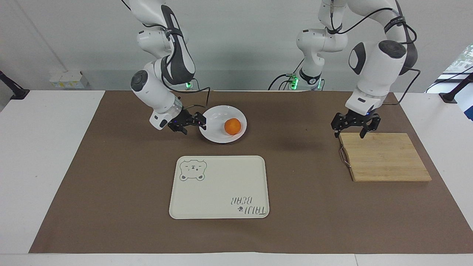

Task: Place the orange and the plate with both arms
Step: 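Release the orange onto the plate while the right gripper reaches the plate, then grip the plate rim with the right gripper while the left gripper withdraws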

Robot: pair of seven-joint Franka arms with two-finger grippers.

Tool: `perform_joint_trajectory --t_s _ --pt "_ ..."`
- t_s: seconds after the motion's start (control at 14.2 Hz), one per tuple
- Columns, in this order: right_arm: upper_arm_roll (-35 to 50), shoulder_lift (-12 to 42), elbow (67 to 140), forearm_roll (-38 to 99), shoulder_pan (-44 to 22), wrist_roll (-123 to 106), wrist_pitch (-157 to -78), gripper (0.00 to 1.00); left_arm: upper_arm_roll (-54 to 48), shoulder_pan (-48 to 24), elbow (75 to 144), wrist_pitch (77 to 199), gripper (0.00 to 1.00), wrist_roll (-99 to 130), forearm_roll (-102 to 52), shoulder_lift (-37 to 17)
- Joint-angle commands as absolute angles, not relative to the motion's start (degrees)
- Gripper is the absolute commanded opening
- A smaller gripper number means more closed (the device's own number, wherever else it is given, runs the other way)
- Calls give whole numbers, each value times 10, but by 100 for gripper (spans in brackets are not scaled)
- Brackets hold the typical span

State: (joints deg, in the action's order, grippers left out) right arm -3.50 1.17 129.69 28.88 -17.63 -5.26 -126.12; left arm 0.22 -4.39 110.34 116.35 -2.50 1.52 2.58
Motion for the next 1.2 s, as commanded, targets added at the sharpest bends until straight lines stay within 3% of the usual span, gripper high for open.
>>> perform_joint_trajectory --t_s 0.0,0.49,0.78,1.13 --pt "-38 -9 1334 322 -166 -95 -1271 100 -6 -4 1008 1058 100 -85 25 21" --pt "-37 -11 1429 532 -172 -266 -1329 100 -6 18 840 911 100 -103 21 -28" --pt "-37 -20 1442 561 -173 -267 -1325 100 -6 19 849 917 100 -95 10 -28" --pt "-38 -31 1460 602 -185 -260 -1326 100 -7 15 914 941 100 -60 10 3"
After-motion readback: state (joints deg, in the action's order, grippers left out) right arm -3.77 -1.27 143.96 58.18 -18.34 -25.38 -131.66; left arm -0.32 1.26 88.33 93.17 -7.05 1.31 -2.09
